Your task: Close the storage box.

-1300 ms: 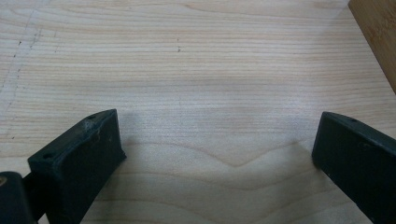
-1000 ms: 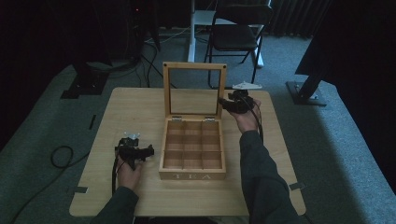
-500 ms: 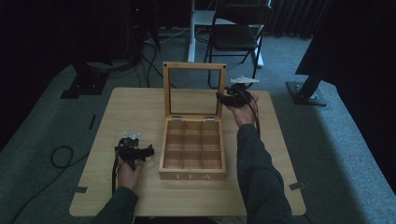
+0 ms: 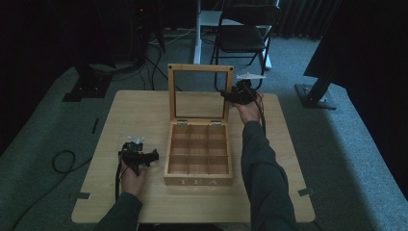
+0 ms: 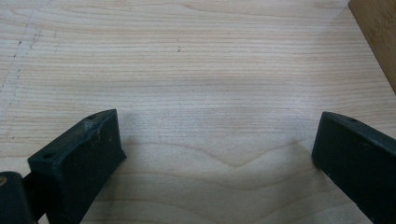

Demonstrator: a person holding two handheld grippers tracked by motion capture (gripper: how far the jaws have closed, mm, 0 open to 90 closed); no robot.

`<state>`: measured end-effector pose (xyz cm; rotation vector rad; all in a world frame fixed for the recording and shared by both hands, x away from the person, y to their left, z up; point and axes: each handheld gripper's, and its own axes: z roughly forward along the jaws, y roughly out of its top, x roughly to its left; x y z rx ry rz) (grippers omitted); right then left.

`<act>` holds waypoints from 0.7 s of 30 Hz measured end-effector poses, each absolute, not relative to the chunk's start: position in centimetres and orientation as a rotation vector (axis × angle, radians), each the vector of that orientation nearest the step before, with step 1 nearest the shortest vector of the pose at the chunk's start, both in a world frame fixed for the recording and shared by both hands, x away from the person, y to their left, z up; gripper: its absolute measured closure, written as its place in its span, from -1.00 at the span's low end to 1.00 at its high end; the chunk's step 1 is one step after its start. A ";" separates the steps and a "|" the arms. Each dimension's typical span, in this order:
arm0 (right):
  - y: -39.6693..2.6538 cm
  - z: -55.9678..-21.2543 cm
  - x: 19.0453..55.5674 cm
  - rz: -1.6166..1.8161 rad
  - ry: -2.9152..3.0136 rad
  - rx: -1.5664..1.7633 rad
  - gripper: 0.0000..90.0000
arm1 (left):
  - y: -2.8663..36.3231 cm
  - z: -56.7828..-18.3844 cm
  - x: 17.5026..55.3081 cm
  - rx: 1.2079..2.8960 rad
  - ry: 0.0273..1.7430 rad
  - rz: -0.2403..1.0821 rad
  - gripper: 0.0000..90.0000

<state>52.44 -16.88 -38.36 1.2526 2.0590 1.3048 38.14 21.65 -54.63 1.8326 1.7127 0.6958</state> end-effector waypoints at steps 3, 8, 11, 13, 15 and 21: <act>-17.1 -38.5 52.5 1.303 2.058 1.264 -0.02 | 21.6 -54.6 38.1 1.833 1.713 0.696 -0.96; -16.9 -38.8 52.8 1.290 2.075 1.259 0.02 | 21.6 -54.6 38.1 1.833 1.713 0.696 -0.96; -16.6 -39.0 53.0 1.306 2.080 1.269 0.04 | 21.6 -54.6 38.1 1.833 1.713 0.696 -0.96; -16.4 -39.1 53.1 1.300 2.100 1.263 0.06 | 21.6 -54.6 38.1 1.832 1.713 0.696 -0.96; -16.3 -39.1 53.1 1.297 2.096 1.262 0.09 | 21.7 -54.6 38.1 1.833 1.713 0.696 -0.96; -16.5 -38.9 52.4 1.297 2.092 1.237 0.15 | 21.7 -54.6 38.1 1.833 1.713 0.696 -0.96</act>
